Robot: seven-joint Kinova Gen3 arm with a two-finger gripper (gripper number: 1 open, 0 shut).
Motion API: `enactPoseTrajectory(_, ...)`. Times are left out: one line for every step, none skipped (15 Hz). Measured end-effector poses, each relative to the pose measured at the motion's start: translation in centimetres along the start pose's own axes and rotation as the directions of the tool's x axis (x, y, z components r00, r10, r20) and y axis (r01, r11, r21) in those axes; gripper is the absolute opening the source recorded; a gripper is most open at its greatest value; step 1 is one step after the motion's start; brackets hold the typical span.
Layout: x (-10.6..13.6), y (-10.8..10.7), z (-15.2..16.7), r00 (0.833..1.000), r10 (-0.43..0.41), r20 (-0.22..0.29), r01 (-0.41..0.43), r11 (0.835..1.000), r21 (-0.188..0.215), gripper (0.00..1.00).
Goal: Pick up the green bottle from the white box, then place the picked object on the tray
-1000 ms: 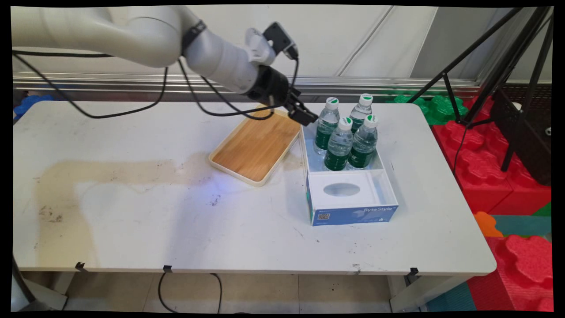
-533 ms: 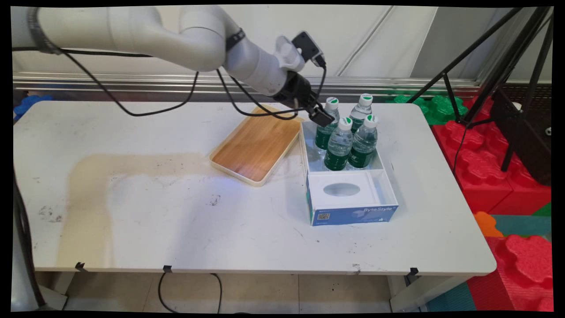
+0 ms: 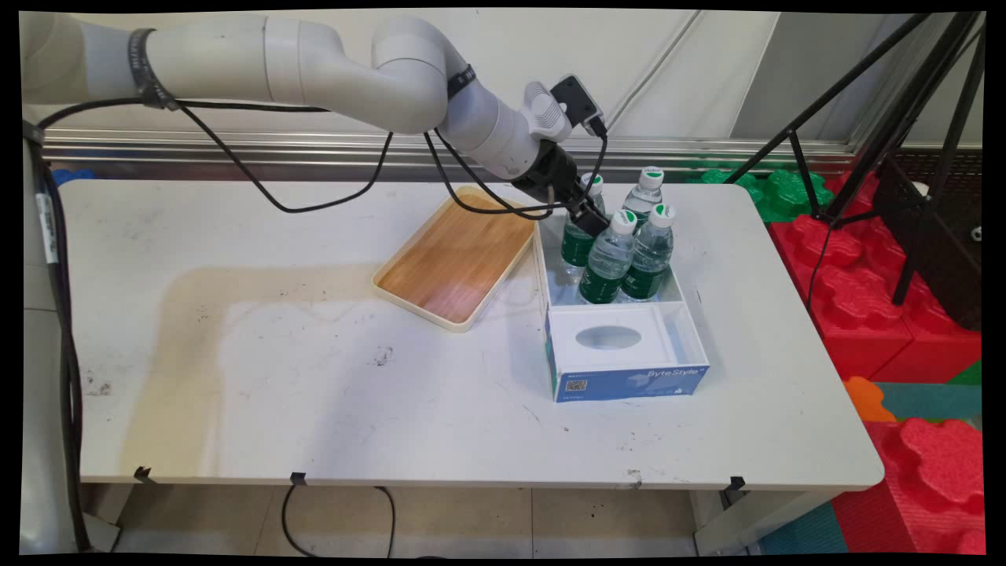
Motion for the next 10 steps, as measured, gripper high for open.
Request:
enactPoseTrajectory(0.0,0.0,0.2,1.000,0.001,0.002,-0.001,1.000,-0.002,1.00)
enactPoseTrajectory(0.1,-0.1,0.5,1.000,0.002,0.004,-0.002,1.000,-0.005,0.00)
enactPoseTrajectory(0.2,-0.2,0.7,1.000,0.003,0.005,-0.003,1.000,-0.007,0.00)
enactPoseTrajectory(0.2,-0.3,0.7,1.000,0.002,0.004,-0.002,1.000,-0.007,0.00)
enactPoseTrajectory(0.3,-0.3,0.8,1.000,0.002,0.004,-0.002,1.000,-0.008,0.00)
enactPoseTrajectory(0.4,-0.4,0.7,1.000,0.002,0.004,-0.002,1.000,-0.007,0.00)
enactPoseTrajectory(0.4,-0.4,0.6,1.000,0.001,0.003,-0.001,1.000,-0.006,0.00)
enactPoseTrajectory(0.5,-0.5,0.4,1.000,0.000,0.000,0.000,1.000,-0.004,0.00)
enactPoseTrajectory(0.7,-0.7,0.1,1.000,0.000,-0.005,0.000,1.000,-0.002,0.00)
enactPoseTrajectory(0.8,-0.8,-0.4,1.000,-0.002,-0.012,0.002,1.000,0.001,0.00)
